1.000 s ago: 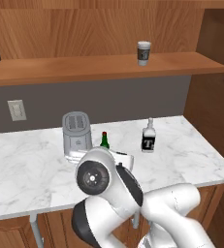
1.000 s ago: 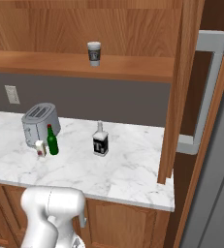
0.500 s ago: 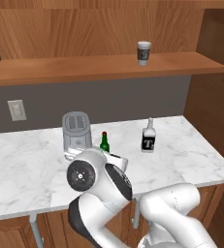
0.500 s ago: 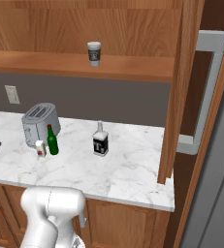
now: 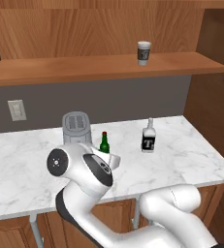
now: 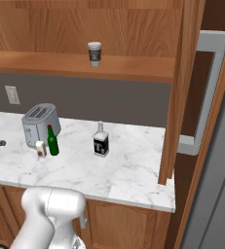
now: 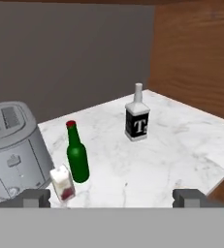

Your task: Sort all alcoholic drinks to one cabinet, and non-alcoholic drinks to the other.

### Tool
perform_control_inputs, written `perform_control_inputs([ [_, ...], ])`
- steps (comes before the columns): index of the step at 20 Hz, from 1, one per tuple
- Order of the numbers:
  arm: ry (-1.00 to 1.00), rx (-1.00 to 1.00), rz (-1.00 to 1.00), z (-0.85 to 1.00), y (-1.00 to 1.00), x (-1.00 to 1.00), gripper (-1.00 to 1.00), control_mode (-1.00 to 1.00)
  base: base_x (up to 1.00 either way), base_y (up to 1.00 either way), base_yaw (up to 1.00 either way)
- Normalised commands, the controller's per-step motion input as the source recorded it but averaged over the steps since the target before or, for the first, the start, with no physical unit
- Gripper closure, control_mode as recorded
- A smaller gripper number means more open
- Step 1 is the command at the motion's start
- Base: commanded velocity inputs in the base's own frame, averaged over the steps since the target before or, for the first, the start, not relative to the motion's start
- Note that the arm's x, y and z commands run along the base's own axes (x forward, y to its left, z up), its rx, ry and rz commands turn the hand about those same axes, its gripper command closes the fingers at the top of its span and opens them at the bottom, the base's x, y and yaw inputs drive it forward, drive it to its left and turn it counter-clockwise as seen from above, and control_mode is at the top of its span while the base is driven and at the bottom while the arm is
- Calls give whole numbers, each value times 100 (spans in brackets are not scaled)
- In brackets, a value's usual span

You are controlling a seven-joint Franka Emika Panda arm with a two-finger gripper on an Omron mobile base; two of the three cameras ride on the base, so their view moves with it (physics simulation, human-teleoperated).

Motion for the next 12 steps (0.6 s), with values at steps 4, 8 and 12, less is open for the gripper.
perform_control_inputs([
  [4,11,-7,-5,-29,0,32,-100,-100,0,0,0],
  [8,1,-7,-4,-33,0,30,-100,-100,0,0,0],
  [12,0,-5,-2,-35,0,31,-100,-100,0,0,0],
])
